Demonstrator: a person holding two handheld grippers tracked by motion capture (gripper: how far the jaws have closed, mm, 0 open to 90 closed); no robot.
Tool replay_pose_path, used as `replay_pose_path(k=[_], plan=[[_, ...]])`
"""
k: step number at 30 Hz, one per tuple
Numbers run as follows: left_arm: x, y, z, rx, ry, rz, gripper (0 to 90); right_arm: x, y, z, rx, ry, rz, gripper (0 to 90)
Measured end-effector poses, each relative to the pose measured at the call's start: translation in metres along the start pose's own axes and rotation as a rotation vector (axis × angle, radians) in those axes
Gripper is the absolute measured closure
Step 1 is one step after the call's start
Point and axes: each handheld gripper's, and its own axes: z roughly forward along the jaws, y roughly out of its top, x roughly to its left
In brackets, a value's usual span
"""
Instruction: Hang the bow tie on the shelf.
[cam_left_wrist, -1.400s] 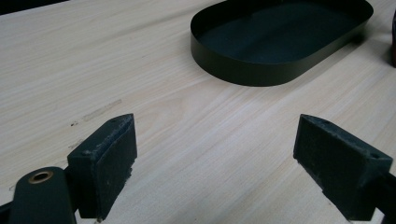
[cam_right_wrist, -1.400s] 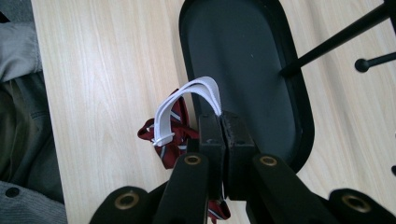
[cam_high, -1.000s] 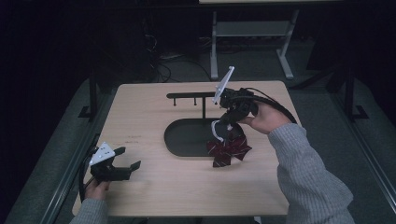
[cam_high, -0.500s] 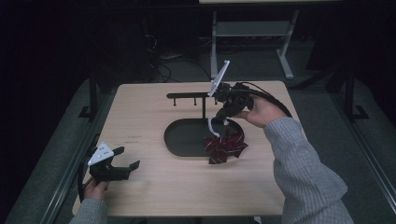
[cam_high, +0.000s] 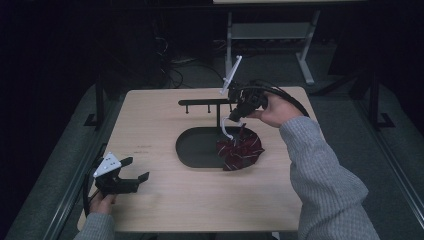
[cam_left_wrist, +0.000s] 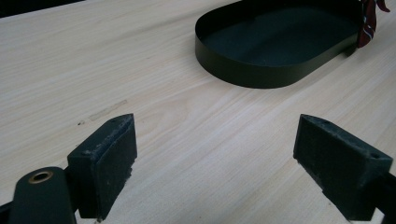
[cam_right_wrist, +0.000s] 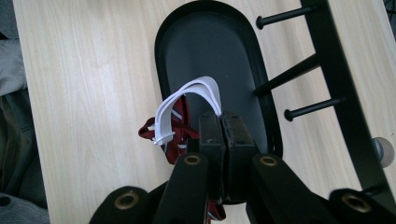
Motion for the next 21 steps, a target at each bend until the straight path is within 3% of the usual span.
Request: replay_pose_path(k=[21], plan=[[0.002,-0.001,-0.002,-0.01,0.002,-0.008,12.9,-0.026,0.01,0.005,0.025,0.007,0.035,87.6]])
